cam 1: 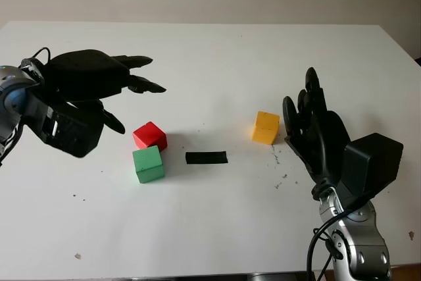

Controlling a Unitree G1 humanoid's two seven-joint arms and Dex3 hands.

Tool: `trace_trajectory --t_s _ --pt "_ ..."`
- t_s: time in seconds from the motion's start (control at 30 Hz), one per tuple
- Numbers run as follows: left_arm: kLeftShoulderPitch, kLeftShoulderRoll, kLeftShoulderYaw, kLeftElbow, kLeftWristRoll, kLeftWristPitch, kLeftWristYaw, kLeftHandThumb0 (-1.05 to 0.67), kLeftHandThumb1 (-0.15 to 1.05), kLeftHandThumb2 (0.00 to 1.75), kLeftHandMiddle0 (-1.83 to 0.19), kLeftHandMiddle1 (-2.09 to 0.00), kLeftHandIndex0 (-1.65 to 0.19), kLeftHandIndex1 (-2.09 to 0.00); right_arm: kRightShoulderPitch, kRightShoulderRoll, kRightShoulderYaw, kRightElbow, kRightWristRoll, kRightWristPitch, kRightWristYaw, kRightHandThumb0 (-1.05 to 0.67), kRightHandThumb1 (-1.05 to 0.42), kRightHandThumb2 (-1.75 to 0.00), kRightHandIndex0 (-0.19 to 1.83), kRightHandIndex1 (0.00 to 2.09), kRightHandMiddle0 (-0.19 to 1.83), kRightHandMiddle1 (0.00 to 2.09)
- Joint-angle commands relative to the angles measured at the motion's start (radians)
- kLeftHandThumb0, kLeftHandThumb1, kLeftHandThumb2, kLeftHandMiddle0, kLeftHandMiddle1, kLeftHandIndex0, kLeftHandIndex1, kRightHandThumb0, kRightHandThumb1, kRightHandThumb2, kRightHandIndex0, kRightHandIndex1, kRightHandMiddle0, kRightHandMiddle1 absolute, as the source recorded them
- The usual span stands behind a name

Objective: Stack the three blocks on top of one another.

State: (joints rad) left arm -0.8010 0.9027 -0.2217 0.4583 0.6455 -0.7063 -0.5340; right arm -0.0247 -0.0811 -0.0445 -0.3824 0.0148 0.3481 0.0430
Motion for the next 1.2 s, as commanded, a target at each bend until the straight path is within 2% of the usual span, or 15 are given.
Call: trace_trajectory --t_s 0.0,0.27,0.63,1.17 --pt "0.001 0.014 -0.012 -0.015 0.015 -0.01 0.023 -0.5 0.84 0.05 0.08 -0.04 -0.3 -0.05 0.001 -0.005 -0.001 -0.016 0.003 0.006 0.001 -0.68 -1.05 -0.54 -0.19 0.0 -0.18 0.05" --pt "0.013 -0.001 -0.052 0.009 0.07 -0.06 0.095 -0.55 0.88 0.06 0.12 -0.04 -0.29 -0.04 -0.002 -0.006 0.002 -0.02 0.002 0.018 0.003 -0.67 -1.05 -0.56 -0.19 0.0 -0.19 0.05" --pt "0.028 -0.032 -0.079 0.063 0.024 -0.062 0.101 -0.63 0.89 0.06 0.12 -0.05 -0.33 -0.06 0.001 -0.011 -0.003 -0.032 0.002 0.042 0.007 -0.69 -1.05 -0.56 -0.19 0.0 -0.19 0.05" --pt "0.031 -0.027 -0.116 0.076 0.108 -0.052 0.167 -0.62 0.9 0.06 0.11 -0.06 -0.32 -0.06 0.004 -0.007 -0.006 -0.035 0.001 0.039 0.003 -0.68 -1.05 -0.54 -0.19 0.0 -0.18 0.06"
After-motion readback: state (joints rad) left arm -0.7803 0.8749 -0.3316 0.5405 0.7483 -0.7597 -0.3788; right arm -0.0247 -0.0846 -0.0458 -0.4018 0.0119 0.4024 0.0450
